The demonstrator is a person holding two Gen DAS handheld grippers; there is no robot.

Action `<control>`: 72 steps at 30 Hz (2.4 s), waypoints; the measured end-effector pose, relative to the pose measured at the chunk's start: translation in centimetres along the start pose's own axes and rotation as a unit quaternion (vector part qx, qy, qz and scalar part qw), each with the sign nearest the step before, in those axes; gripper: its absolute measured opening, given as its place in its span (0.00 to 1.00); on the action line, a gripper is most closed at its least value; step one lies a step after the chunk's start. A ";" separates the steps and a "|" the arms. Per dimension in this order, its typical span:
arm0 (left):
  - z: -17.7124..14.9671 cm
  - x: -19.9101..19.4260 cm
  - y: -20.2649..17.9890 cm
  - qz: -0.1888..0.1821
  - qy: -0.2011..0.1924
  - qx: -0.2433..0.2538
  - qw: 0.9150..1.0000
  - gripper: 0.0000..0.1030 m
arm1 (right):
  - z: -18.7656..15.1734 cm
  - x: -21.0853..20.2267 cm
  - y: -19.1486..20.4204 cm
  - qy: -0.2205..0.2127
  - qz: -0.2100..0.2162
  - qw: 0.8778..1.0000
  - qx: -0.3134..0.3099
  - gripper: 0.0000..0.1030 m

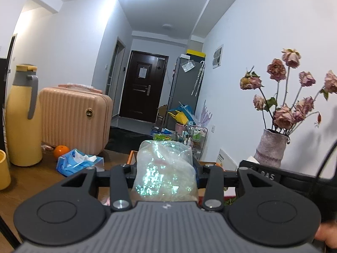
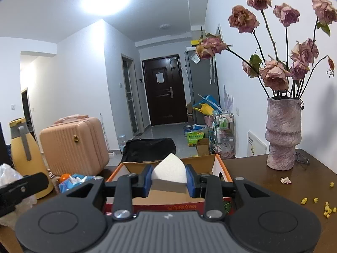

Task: Organize soft objects
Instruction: 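Carry the bag and sponge in both tools over the cardboard box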

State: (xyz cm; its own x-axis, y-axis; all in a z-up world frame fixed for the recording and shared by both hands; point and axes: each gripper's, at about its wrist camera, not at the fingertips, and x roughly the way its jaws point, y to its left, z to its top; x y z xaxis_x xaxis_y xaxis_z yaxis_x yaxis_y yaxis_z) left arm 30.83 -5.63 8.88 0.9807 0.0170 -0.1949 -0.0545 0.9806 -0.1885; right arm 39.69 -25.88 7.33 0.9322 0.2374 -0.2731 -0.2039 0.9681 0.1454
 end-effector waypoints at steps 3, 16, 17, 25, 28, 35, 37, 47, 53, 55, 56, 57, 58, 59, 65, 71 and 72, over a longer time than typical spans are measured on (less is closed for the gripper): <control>0.2 2.0 -0.3 0.004 0.008 -0.011 1.000 0.41 | 0.4 0.7 -0.6 -0.004 -0.006 1.000 0.004 0.31; 0.4 8.8 -0.3 0.038 0.033 -0.032 0.998 0.41 | 1.5 4.8 -1.7 -0.002 -0.015 1.000 0.005 0.31; 0.4 9.3 -0.3 0.040 0.035 -0.033 0.998 0.41 | 1.6 5.1 -1.8 -0.001 -0.016 1.000 0.006 0.31; 0.5 12.6 -0.5 0.049 0.041 -0.030 0.998 0.41 | 2.0 7.7 -3.0 0.006 -0.025 1.000 0.014 0.31; 0.6 14.0 -0.4 0.053 0.045 -0.026 0.997 0.41 | 2.0 8.7 -3.1 0.010 -0.028 0.999 0.013 0.31; 1.0 16.6 0.6 0.060 0.050 -0.024 0.997 0.41 | 2.0 11.2 -3.2 0.023 -0.034 0.999 0.006 0.31; 1.1 17.4 0.6 0.062 0.054 -0.020 0.996 0.41 | 2.1 11.9 -3.2 0.025 -0.035 0.999 0.002 0.31; 0.7 21.7 0.8 0.082 0.076 0.006 0.994 0.41 | 1.5 16.3 -2.8 0.058 -0.042 0.997 -0.028 0.31; -0.2 23.8 1.4 0.098 0.098 0.020 0.990 0.41 | 0.3 18.9 -2.2 0.087 -0.041 0.994 -0.049 0.31; -0.7 24.5 1.6 0.101 0.109 0.024 0.989 0.41 | -0.2 19.5 -2.0 0.096 -0.043 0.993 -0.058 0.31; -0.9 24.8 1.6 0.103 0.113 0.028 0.988 0.41 | -0.5 19.9 -1.9 0.101 -0.044 0.992 -0.061 0.31; -1.1 25.1 1.6 0.105 0.117 0.033 0.987 0.41 | -0.8 20.2 -1.8 0.106 -0.045 0.991 -0.065 0.31; -1.4 25.4 1.7 0.107 0.121 0.037 0.986 0.41 | -1.1 20.5 -1.8 0.111 -0.046 0.990 -0.068 0.31; -1.7 25.6 1.7 0.109 0.126 0.041 0.985 0.41 | -1.4 20.7 -1.8 0.115 -0.047 0.990 -0.070 0.31; -2.9 26.6 1.7 0.109 0.151 0.048 0.981 0.41 | -2.9 21.9 -1.4 0.137 -0.054 0.985 -0.087 0.32; -3.2 26.8 1.5 0.107 0.159 0.053 0.980 0.41 | -3.6 22.5 -1.2 0.147 -0.059 0.983 -0.095 0.32; -3.2 26.9 1.5 0.107 0.159 0.053 0.980 0.41 | -3.6 22.5 -1.1 0.147 -0.059 0.983 -0.094 0.32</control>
State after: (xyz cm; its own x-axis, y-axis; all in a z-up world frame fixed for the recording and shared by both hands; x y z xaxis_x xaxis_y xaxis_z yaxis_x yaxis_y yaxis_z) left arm 56.50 -4.33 0.24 0.8395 0.1790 -0.5130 -0.2161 0.9763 -0.0129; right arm 59.80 -21.38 -2.36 0.8319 0.1082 -0.5443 -0.1769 0.9813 -0.0754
